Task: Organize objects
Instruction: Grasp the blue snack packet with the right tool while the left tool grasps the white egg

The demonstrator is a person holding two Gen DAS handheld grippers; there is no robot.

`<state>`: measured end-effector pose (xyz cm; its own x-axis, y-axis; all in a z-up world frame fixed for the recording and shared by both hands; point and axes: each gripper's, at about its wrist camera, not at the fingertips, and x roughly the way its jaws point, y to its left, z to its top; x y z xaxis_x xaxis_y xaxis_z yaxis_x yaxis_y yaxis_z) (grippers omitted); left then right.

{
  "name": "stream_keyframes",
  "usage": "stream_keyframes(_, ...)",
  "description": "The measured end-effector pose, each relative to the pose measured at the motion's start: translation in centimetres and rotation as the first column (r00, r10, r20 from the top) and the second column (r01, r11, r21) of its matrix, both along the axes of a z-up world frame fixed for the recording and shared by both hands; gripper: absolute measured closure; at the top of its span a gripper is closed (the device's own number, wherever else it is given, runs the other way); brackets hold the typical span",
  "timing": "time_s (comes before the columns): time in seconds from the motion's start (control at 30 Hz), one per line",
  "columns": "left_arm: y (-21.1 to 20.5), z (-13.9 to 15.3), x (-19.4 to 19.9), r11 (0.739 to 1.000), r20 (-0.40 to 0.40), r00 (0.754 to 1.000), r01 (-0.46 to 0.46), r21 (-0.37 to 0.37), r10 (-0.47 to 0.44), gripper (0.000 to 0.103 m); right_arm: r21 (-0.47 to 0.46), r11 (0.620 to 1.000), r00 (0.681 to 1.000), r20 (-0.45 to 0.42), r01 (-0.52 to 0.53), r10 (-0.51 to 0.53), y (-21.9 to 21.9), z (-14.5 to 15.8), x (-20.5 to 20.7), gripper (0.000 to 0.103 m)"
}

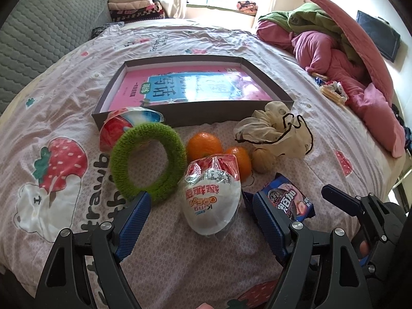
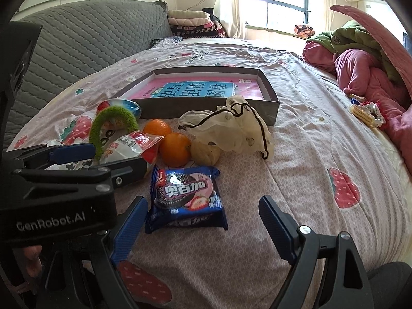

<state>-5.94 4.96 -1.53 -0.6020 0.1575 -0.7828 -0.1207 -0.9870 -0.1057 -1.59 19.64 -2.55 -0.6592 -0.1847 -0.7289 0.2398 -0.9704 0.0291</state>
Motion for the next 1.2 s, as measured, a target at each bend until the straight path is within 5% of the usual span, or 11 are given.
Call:
stream_keyframes(0.63, -0.5, -1.9, -2.0, 0.999, 0.056, 0.998, -0.041, -0.012, 0.042, 0.021, -0.001, 1.000, 0.998, 0.054, -0.021, 0.021, -0.4, -1.5, -2.1, 0.016)
stream_keyframes(0.87, 0.0, -2.1, -2.1, 0.999, 0.058, 0.998, -0.027, -0.042, 0.029, 0.021, -0.005, 1.000, 0.998, 0.056, -0.025, 0.026, -0.4, -1.8, -2.1, 0.041)
stream_keyframes(1.03, 0.2, -2.3, -1.9, 0.998, 0.058, 0.998, -0.028, -0.050, 0.031, 0.021, -0.014, 0.999, 0.998, 0.052, -0.033, 0.034, -0.3, -1.8, -2.1, 0.045)
stream_keyframes(1.2, 0.1, -2.2, -1.7, 0.999, 0.054, 0.998, -0.021, -0.042, 0.023, 0.046, -0.002, 0.999, 0.999, 0.033, -0.036, 0.036, -0.4, -1.6, -1.7, 0.047)
